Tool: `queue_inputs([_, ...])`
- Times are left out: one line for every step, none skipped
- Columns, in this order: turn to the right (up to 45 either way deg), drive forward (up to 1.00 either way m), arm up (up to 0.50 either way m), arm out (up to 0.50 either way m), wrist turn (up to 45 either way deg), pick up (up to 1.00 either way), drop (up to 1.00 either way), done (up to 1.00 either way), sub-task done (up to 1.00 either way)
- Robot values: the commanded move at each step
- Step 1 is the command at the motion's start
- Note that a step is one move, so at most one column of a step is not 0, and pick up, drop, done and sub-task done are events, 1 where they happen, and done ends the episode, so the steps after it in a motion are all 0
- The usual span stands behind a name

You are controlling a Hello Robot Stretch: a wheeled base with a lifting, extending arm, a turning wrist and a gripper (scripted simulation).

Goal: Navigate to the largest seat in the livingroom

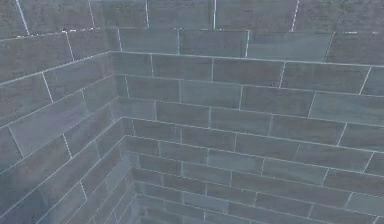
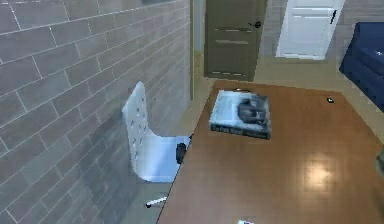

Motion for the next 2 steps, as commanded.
queue_inputs([45.0,0.0,0.0,0.0,0.0,0.0,0.0,0.0,0.0])
queue_inputs([45.0,0.0,0.0,0.0,0.0,0.0,0.0,0.0,0.0])
